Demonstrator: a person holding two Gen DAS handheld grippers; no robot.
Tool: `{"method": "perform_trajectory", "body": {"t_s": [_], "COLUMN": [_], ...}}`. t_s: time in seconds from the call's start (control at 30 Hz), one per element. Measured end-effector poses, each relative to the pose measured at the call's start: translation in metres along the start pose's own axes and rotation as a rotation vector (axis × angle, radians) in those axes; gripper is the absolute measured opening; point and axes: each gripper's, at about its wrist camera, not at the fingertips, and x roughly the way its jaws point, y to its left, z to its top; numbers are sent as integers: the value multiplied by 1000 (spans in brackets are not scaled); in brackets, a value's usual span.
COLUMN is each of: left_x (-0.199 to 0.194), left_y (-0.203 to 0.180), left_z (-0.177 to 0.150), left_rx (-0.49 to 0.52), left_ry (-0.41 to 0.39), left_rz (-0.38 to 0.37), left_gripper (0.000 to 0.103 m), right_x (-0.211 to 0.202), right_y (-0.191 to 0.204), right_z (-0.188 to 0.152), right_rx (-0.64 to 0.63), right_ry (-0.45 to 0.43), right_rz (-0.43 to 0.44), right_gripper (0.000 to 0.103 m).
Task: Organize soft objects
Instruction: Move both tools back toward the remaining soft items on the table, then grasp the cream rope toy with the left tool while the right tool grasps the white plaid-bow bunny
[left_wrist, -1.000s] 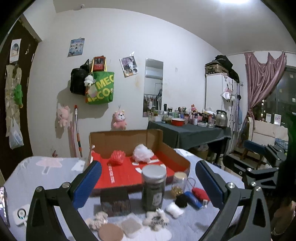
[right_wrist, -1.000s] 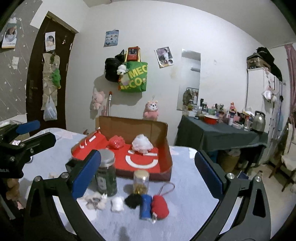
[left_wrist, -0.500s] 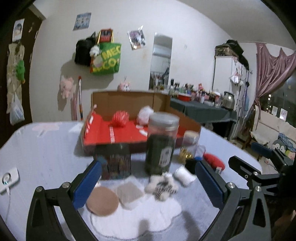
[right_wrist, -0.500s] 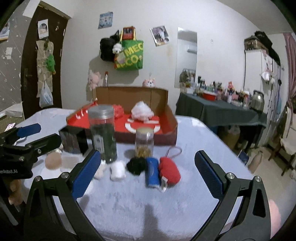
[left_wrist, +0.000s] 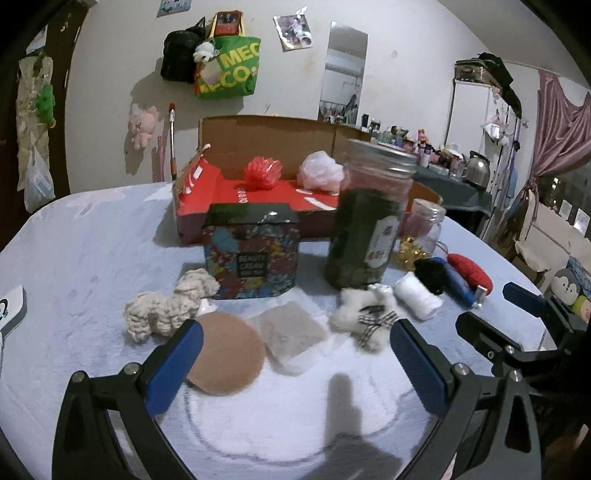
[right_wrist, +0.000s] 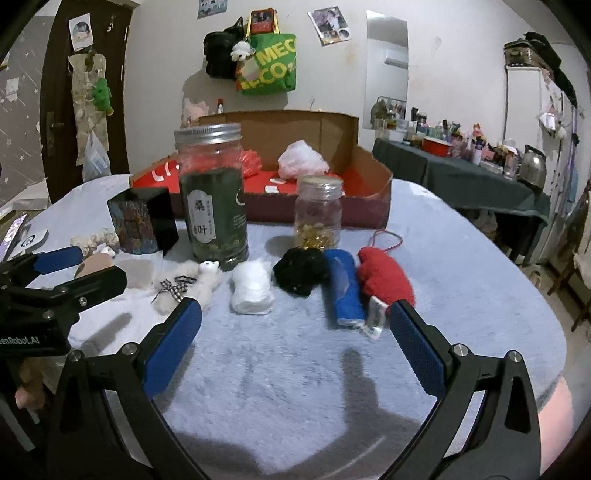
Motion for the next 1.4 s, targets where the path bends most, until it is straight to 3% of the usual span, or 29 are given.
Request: {"method": "perform_trajectory", "body": {"t_s": [0.37,0.6,0.87,0.97,1.1,1.13,1.17,1.23,1.3,1.33,1.4], "left_x": [5,-1,4,9,23,26,30,32,27,24,14], "left_y": [46,62,87,91,90,90,90,91,89,87,84], "left_z": [7,12,26,31,32,32,32,32,33,34,39], "left_rx": [-62,-5,8,24,57,62,63,49,60,69,69], "left_ry": [96,102,130,143,186,199,216,241,230,222,199], "left_rz": [37,84,73,47,8,-7,-32,-110,-110,-104,-91], "left_gripper": [103,103,100,91,79,71,57,43,33,22,21], "right_x": [25,35,47,51,58,64,68,66,61,59,55], "right_y": [18,41,67,71,79,81,82,79,76,74,69], "right_z": [8,18,27,29,28,26,24,24,24,24,25], "right_rx": [-12,-61,-125,-137,-173,-182,-186,-176,-173,-171,-163], "right_ry": [57,75,103,113,145,174,191,187,178,176,176], "right_rz": [67,117,159,187,207,221,221,244,253,255,264], "right_gripper": [103,103,103,98,75,67,60,47,42,41,37]}}
